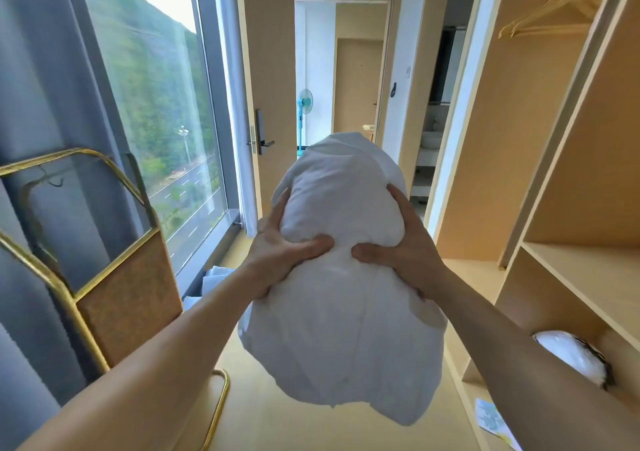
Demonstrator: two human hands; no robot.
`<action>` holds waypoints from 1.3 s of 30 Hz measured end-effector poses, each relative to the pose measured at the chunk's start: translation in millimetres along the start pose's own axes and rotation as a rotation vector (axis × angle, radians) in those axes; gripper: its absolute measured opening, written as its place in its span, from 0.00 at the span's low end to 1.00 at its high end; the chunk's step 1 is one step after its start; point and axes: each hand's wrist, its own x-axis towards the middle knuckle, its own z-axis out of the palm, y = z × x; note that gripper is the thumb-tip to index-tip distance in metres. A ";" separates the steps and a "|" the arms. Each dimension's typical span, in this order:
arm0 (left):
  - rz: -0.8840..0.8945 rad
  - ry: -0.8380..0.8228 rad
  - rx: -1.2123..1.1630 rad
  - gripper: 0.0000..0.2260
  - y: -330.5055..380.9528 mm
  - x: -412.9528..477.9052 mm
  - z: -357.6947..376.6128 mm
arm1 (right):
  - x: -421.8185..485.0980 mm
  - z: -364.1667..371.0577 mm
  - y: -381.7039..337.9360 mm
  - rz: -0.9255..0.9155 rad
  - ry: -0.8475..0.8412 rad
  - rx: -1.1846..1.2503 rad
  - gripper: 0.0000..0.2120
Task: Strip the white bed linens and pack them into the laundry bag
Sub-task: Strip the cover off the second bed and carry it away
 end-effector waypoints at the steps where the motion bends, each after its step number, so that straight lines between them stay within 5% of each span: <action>1: 0.009 -0.002 0.002 0.49 -5.3 19.7 7.4 | 18.0 -2.1 12.8 -0.005 0.000 0.009 0.58; 13: 0.038 0.046 0.041 0.50 -41.2 256.4 75.7 | 252.6 -42.9 130.5 -0.038 -0.034 0.105 0.57; 39: 0.109 -0.094 -0.016 0.57 -225.6 811.9 138.2 | 739.2 1.3 388.8 -0.069 0.086 0.099 0.62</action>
